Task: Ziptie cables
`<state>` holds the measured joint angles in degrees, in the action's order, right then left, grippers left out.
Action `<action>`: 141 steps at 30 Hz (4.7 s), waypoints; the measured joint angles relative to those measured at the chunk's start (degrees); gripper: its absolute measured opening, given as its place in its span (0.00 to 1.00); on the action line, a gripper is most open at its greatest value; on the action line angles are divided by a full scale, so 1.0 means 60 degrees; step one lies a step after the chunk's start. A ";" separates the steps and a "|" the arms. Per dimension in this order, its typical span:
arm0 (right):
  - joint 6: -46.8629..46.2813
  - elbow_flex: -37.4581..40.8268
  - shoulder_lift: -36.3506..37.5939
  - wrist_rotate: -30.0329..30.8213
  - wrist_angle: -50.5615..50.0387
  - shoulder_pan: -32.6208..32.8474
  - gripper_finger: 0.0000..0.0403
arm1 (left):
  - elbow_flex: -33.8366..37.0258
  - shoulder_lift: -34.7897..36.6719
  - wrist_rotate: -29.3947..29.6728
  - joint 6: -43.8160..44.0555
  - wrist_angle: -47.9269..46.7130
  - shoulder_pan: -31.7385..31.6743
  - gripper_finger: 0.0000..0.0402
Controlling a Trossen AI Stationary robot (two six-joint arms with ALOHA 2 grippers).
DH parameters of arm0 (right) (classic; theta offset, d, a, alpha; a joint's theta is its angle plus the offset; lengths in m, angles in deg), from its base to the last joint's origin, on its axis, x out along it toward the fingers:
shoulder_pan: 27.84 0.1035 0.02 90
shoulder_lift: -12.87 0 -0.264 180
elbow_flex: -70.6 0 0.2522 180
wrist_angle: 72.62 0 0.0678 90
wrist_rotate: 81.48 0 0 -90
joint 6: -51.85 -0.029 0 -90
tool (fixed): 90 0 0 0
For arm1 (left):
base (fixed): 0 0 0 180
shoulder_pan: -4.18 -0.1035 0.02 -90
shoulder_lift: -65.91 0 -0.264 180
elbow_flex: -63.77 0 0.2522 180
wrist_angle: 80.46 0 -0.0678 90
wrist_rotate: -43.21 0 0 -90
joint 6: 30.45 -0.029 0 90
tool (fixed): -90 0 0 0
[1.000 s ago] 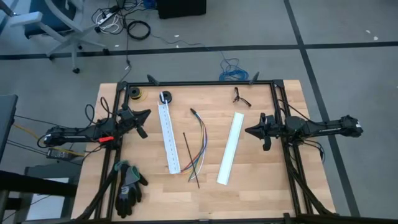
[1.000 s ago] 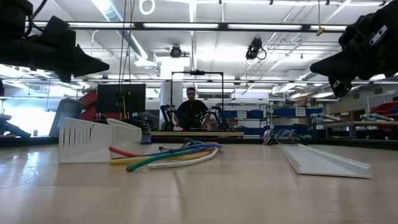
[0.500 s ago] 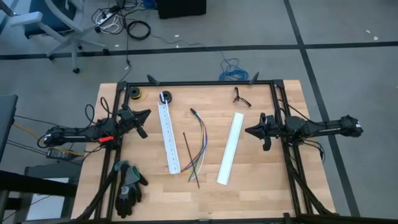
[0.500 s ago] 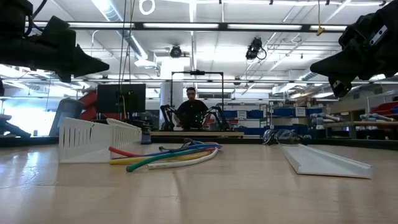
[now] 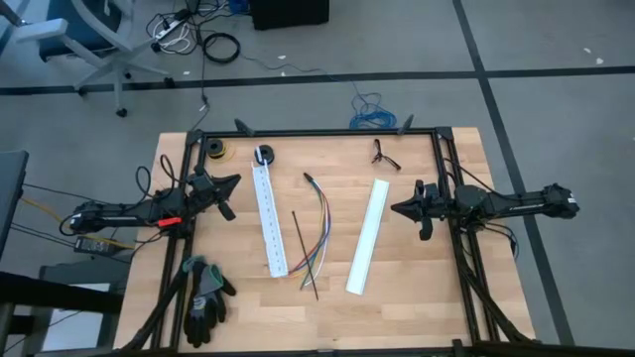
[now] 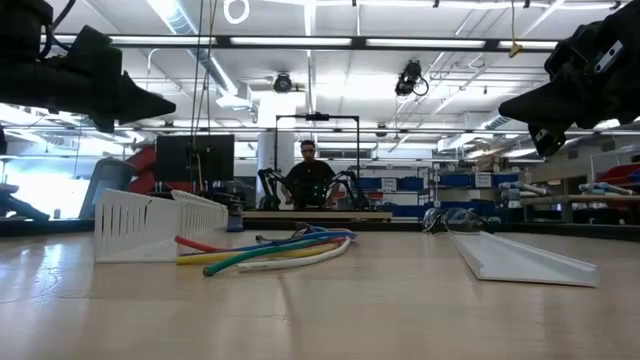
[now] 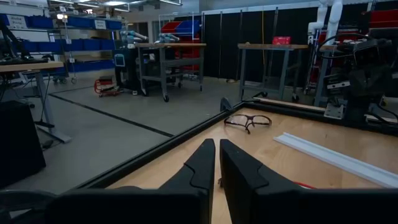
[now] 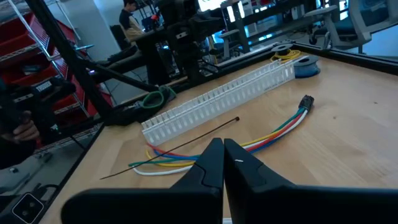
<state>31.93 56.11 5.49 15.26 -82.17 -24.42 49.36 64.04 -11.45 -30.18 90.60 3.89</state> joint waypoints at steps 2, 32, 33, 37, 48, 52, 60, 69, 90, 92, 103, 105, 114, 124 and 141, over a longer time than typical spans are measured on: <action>0.0002 0.0002 0.0000 0.0000 0.0000 0.0000 0.01 | 0.0000 0.0000 0.0000 0.0000 0.0000 0.0001 0.09; 0.0000 0.0000 0.0000 0.0004 0.0000 0.0000 0.01 | -0.0631 -0.3597 -0.1141 0.1284 0.0798 -0.0163 0.09; 0.0004 0.0002 0.0000 0.0003 0.0000 0.0000 0.01 | -0.0795 -0.3937 -0.1144 0.1280 0.0805 -0.0201 0.09; 0.0002 0.0000 0.0000 0.0001 0.0000 -0.0004 0.01 | -0.1305 -0.5123 -0.1153 0.1272 0.1039 -0.0262 0.09; 0.0002 0.0000 0.0000 0.0002 0.0000 -0.0001 0.01 | -0.3160 -0.7666 -0.1288 0.1729 0.1434 -0.0263 0.09; 0.0003 0.0001 -0.0001 0.0003 0.0000 -0.0002 0.01 | -0.4298 -0.8853 -0.1588 0.1543 0.1004 -0.0267 0.11; 0.0000 0.0000 0.0000 0.0002 0.0002 -0.0004 0.01 | -0.6451 -1.1400 -0.1879 0.0716 -0.0371 -0.0263 0.26; 0.0001 0.0000 0.0000 0.0003 0.0003 0.0000 0.01 | -0.7482 -1.3185 -0.3539 0.3959 -0.0883 -0.0263 0.33; 0.0004 0.0002 -0.0002 0.0000 0.0082 0.0000 0.01 | -0.9803 -1.5657 -0.3188 1.0592 -0.3840 0.0631 0.33; 0.0000 0.0002 -0.0004 0.0001 0.0078 -0.0002 0.01 | -1.0228 -1.6029 -0.3183 1.1004 -0.4140 0.0734 0.33; 0.0002 0.0002 -0.0018 0.0003 0.0100 -0.0002 0.01 | -1.3744 -1.8165 -0.3661 1.2748 -0.8658 0.1053 0.33; 0.0000 0.0003 -0.0018 0.0001 0.0102 -0.0001 0.01 | -1.4306 -1.8423 -0.3678 1.2950 -0.9090 0.1082 0.33; 0.0002 0.0000 -0.0018 0.0002 0.0126 -0.0004 0.01 | -1.4817 -1.9152 -0.4167 1.4085 -1.0002 0.1052 0.33; 0.0000 0.0000 -0.0018 0.0001 0.0186 0.0000 0.01 | -1.4812 -1.9256 -0.3896 1.4794 -1.0554 0.0874 0.33; 0.0002 0.0000 -0.0018 0.0001 0.0219 0.0000 0.01 | -1.3316 -1.9186 -0.5243 1.5075 -0.9083 -0.0139 0.32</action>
<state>31.94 56.11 5.38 15.27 -80.86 -24.42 -30.54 -51.07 -42.91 60.27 36.10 3.05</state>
